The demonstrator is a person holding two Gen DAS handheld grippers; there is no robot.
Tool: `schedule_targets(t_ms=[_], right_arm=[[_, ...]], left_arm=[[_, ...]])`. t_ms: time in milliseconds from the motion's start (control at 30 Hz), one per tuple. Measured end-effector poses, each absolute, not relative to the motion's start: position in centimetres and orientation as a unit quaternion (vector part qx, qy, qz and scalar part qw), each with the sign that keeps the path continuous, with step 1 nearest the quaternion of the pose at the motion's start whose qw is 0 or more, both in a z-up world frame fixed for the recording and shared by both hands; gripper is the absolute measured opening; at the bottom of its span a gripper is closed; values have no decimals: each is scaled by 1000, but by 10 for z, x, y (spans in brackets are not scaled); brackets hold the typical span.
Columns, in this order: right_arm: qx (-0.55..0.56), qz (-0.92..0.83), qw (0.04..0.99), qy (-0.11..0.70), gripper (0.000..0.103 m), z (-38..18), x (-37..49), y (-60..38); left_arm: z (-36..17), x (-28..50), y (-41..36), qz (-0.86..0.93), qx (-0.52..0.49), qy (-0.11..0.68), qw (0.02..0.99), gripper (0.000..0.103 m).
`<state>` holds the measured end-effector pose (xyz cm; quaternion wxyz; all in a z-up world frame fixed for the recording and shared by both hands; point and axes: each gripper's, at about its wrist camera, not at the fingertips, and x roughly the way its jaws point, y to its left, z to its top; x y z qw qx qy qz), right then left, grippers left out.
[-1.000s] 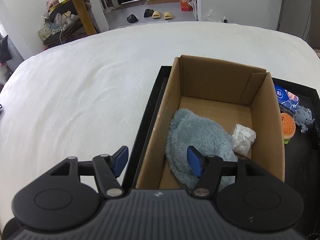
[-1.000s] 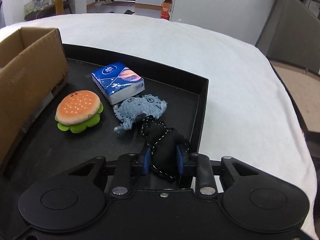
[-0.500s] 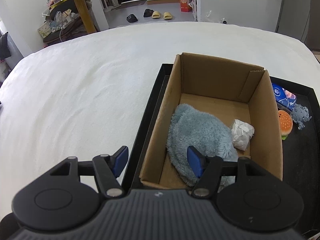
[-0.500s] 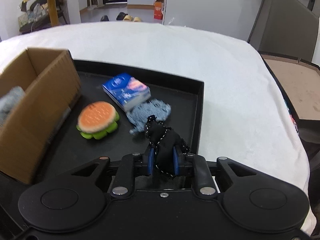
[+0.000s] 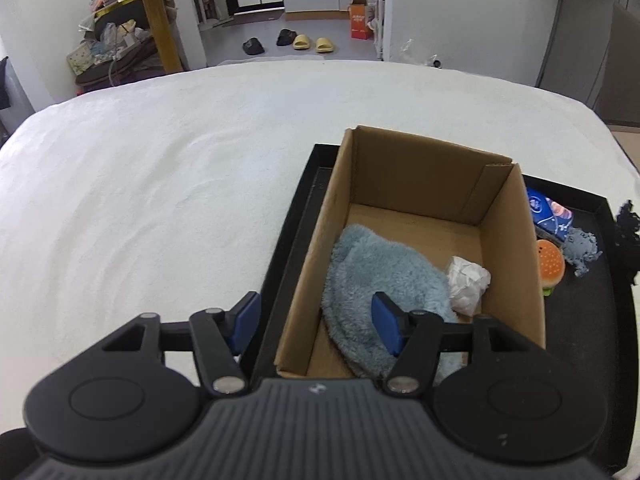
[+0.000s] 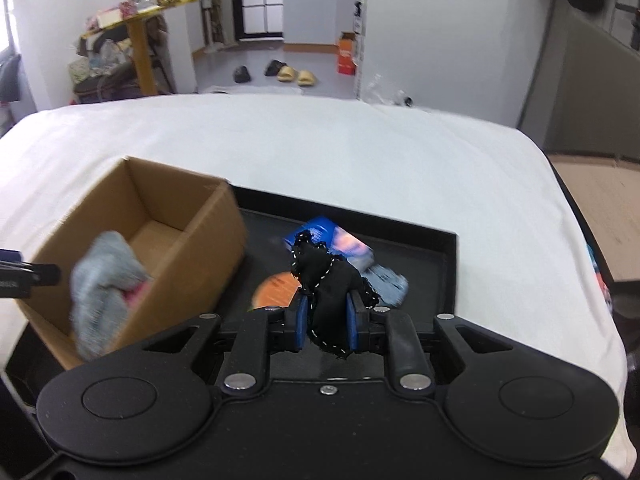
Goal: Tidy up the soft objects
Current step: 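Lift the black stitched plush with the right gripper toward the box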
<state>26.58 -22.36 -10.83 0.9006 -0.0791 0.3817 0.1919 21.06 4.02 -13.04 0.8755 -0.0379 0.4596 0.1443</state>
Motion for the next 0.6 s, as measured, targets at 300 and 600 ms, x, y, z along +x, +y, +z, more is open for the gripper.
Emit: schedule_targets(t_ms=[300, 600], right_arm=[[-78, 229, 895, 376, 19, -93, 259, -197], [-78, 259, 895, 356, 20, -78, 257, -166]], left_arm=[[-133, 209, 42, 121, -38, 461, 878, 44], [-135, 207, 60, 110, -56, 458, 880, 16]])
